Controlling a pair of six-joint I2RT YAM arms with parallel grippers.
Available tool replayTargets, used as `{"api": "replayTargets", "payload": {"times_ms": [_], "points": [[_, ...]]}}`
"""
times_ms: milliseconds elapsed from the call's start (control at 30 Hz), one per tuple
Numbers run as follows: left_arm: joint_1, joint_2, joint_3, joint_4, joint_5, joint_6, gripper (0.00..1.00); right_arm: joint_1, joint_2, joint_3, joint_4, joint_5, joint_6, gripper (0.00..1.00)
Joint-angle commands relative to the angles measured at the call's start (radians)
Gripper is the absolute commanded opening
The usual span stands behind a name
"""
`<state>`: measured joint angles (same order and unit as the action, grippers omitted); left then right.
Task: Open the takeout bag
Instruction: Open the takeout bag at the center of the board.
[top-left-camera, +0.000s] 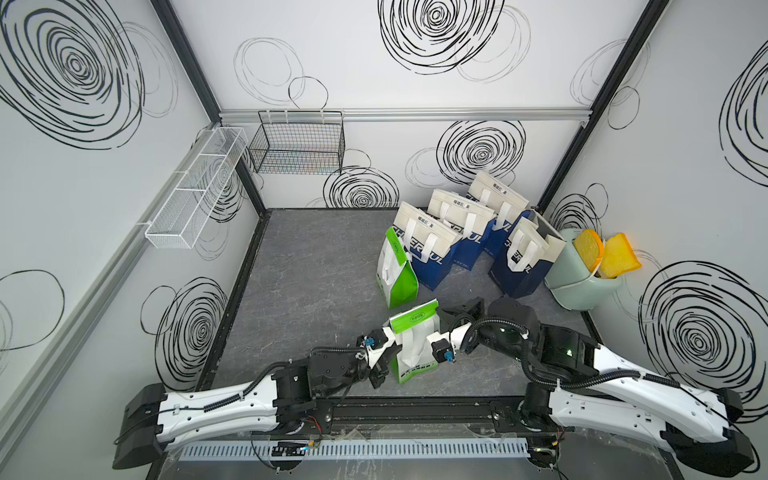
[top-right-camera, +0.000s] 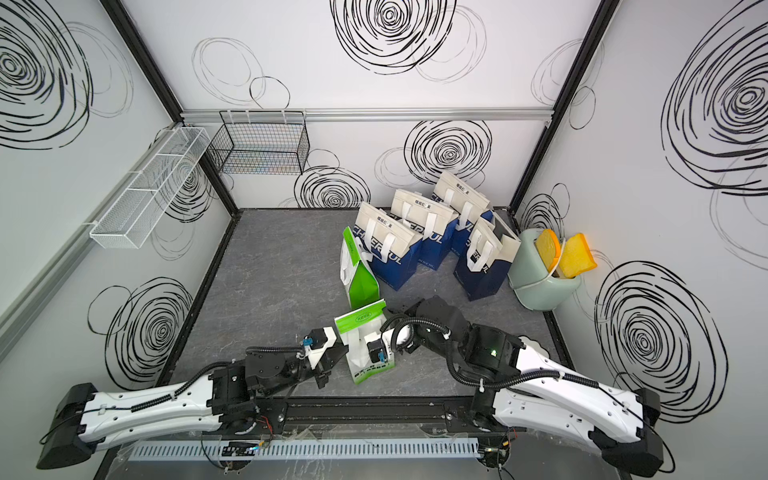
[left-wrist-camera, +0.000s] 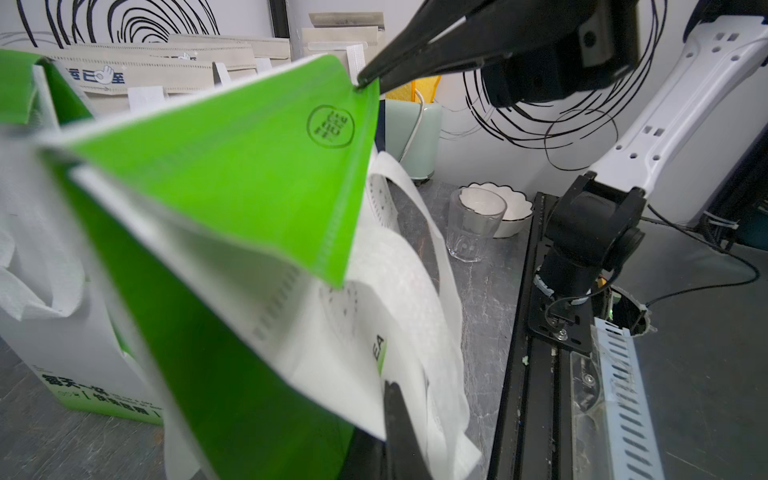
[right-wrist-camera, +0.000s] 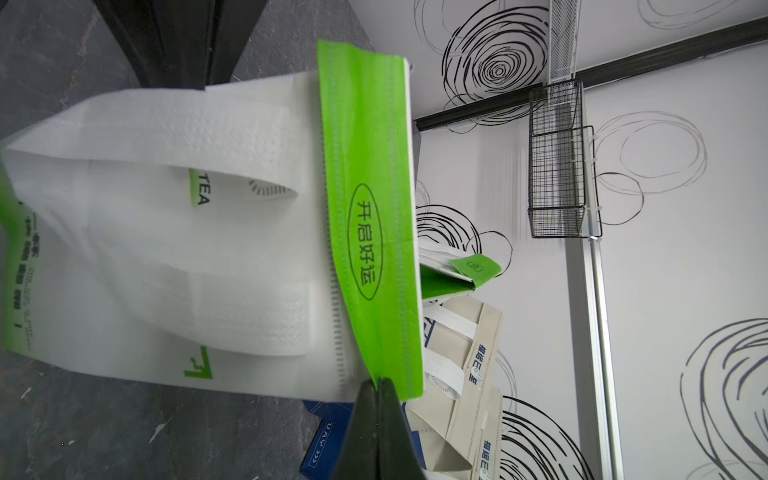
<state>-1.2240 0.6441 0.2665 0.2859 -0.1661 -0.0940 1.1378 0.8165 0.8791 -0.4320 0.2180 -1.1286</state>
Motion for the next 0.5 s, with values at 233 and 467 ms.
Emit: {"api": "replayTargets", "payload": {"times_ms": [233,467], "points": [[-0.004,-0.017,0.016,0.044,0.005,-0.003,0.00,-0.023,0.020,0.092,0.004,-0.074,0.079,0.00],[-0.004,-0.021,0.016,0.044,0.008,-0.002,0.00,-0.023,0.031,0.109,0.003,-0.065,0.097,0.00]]}}
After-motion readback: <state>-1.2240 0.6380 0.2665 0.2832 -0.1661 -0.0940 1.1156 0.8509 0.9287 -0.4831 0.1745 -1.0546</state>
